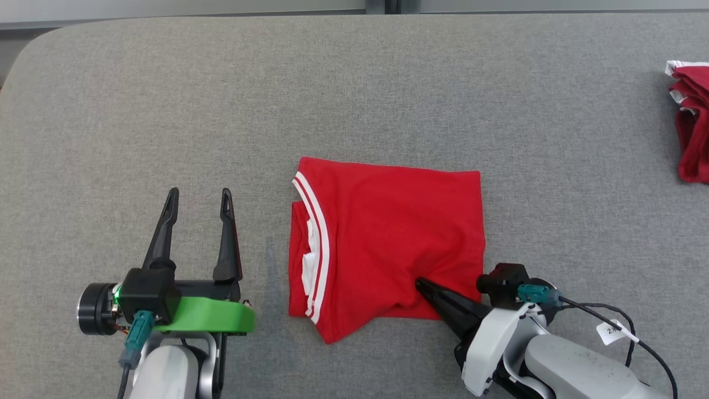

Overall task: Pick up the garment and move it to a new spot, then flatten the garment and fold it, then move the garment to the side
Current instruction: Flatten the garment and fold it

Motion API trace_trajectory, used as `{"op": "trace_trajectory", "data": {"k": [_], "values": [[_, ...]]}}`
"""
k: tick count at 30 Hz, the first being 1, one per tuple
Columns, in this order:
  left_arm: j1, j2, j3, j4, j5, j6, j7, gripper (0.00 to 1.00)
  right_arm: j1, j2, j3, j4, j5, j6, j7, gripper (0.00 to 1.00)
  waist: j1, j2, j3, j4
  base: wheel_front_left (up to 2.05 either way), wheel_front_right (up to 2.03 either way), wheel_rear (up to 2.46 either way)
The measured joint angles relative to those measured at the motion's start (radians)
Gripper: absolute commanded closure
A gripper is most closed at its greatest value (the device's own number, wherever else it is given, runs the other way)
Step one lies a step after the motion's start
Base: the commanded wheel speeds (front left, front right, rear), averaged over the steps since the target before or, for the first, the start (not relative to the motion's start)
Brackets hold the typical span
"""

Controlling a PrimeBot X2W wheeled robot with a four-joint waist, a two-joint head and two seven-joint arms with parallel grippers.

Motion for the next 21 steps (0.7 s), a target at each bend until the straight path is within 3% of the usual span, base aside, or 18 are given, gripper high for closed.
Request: {"op": "trace_trajectory", "data": {"k": [12,21], "values": [[0.000,-0.004,0.005,-0.001,0.007,-0.001,0.000,0.00,-0.036,-0.013,0.128,-0.018,0.121,-0.001,0.007,1.00,0.0000,0.0000,0.004,-0.008,0.00,0.00,0.00],[0.003,-0.007,0.016,0.000,0.010,-0.003,0.000,0.00,-0.014,-0.053,0.105,-0.079,0.134,0.000,0.001,1.00,0.0000,0.0000,-0.001,-0.022,0.00,0.00,0.00]]}}
